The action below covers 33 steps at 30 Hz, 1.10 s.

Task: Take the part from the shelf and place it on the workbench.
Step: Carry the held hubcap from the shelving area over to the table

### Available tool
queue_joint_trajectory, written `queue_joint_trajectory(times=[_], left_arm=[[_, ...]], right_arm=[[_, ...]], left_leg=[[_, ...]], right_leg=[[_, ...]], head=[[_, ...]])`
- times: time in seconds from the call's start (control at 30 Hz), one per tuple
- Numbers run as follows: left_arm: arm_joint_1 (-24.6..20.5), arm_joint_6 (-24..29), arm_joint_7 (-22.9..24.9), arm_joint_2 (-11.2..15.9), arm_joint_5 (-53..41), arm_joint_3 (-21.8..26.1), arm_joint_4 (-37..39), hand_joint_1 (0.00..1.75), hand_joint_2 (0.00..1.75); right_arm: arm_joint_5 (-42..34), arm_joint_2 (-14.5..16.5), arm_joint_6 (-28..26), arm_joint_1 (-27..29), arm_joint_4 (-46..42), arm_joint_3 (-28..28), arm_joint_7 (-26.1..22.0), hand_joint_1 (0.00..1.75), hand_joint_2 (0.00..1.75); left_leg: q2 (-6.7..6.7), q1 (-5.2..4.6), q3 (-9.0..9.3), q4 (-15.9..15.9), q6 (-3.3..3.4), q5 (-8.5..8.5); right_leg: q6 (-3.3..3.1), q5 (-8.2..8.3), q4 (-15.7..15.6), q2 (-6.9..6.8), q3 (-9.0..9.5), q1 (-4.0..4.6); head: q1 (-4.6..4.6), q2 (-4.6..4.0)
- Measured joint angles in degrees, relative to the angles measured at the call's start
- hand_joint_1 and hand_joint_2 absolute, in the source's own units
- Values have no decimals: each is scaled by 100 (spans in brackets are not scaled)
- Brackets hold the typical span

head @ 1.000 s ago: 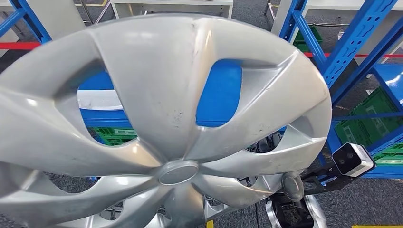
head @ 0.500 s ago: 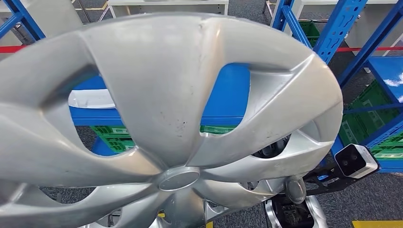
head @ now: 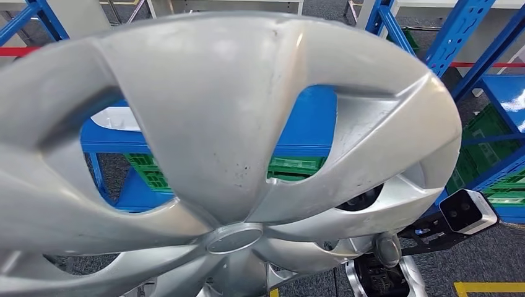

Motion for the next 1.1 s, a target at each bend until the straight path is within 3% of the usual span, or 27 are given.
queue_joint_trajectory(times=[0.07,0.2,0.27,0.33,0.4,0.43,0.47,0.53,0.6,0.7,0.73,0.77,0.83,0.9,0.93,0.97,1.0,1.07,1.1], left_arm=[[2,3,0,-8,0,9,0,0,175],[25,5,1,-22,1,19,-2,0,175],[33,7,1,-24,1,22,-2,0,175],[37,6,1,-22,0,29,-2,0,175],[37,3,1,-23,0,37,-2,0,175],[37,1,1,-24,0,40,-2,0,175],[37,-3,1,-24,0,43,-2,0,175],[32,-12,3,-11,-1,48,-2,0,175],[25,-24,11,7,-5,50,-3,0,175],[31,-32,24,21,-7,52,-4,0,175],[31,-36,27,20,-7,53,-5,0,175],[28,-39,28,17,-8,54,-7,0,175],[25,-48,33,7,-8,57,-9,0,175],[29,-52,35,1,-7,60,-9,0,175],[30,-55,36,-1,-7,61,-9,0,175],[30,-57,36,-2,-7,62,-9,0,175],[30,-59,36,-4,-7,65,-9,0,175],[30,-61,36,-6,-6,69,-9,0,175],[31,-62,36,-5,-5,72,-9,0,175]], right_arm=[[-8,-1,28,3,-4,-4,9,171,175],[-24,-8,97,29,-13,-24,20,171,175],[-26,-9,107,31,-13,-26,20,171,175],[-27,-9,108,35,-13,-26,20,171,175],[-27,-10,111,51,-13,-27,20,171,175],[-26,-11,114,60,-13,-28,20,171,175],[-26,-11,117,65,-13,-30,20,171,175],[-25,-10,130,68,-13,-36,20,171,175],[-22,-13,150,65,-13,-42,24,171,175],[-18,-15,180,72,-15,-48,34,171,175],[-17,-19,186,75,-16,-52,36,171,175],[-17,-24,191,74,-17,-58,36,171,175],[-18,-34,194,83,-16,-71,36,171,175],[-15,-47,194,97,-14,-79,36,171,175],[-14,-53,196,101,-14,-80,36,171,175],[-13,-58,197,99,-13,-80,36,171,175],[-12,-62,198,94,-13,-80,36,171,175],[-8,-66,199,82,-14,-77,36,171,175],[-5,-70,199,75,-14,-76,36,171,175]], left_leg=[[-11,-23,-60,75,-43,1],[-19,-25,-135,128,-165,24],[-21,-5,-246,394,-230,-210],[-20,14,-507,1105,-285,-671],[-20,29,-702,1725,-305,-947],[-21,33,-653,1732,-298,-925],[-22,33,-484,1496,-278,-806],[-25,10,49,638,-194,-514],[-20,-34,344,105,-115,-380],[-2,-54,333,-3,-40,-284],[8,-42,323,-55,-4,-221],[19,-27,299,-107,26,-151],[35,-20,205,-149,62,-44],[43,-28,84,-137,61,36],[45,-31,24,-124,55,73],[46,-29,-34,-104,45,103],[45,-26,-90,-72,30,127],[41,-29,-191,1,-17,165],[38,-32,-225,35,-49,187]], right_leg=[[-29,188,-640,3,335,11],[-204,287,-746,12,328,15],[-283,348,-760,8,304,-13],[-319,399,-755,4,249,-11],[-320,451,-750,4,180,2],[-315,474,-750,5,151,10],[-311,496,-750,8,130,20],[-287,535,-752,13,108,41],[-242,580,-758,8,89,48],[-139,647,-777,-1,58,40],[-126,597,-724,0,17,45],[-130,476,-569,2,-67,49],[-163,61,74,5,-340,35],[-132,-241,722,3,-534,13],[-89,-266,801,3,-495,5],[-34,-199,637,1,-334,-4],[17,-81,251,-1,-57,-15],[22,71,-558,5,470,-12],[-10,104,-788,13,604,-2]], head=[[-3,0],[-11,0],[-19,0],[-27,0],[-27,0],[-27,0],[-28,0],[-23,0],[-20,0],[-26,0],[-21,0],[-13,0],[4,0],[13,0],[13,0],[14,0],[14,0],[10,0],[11,0]])
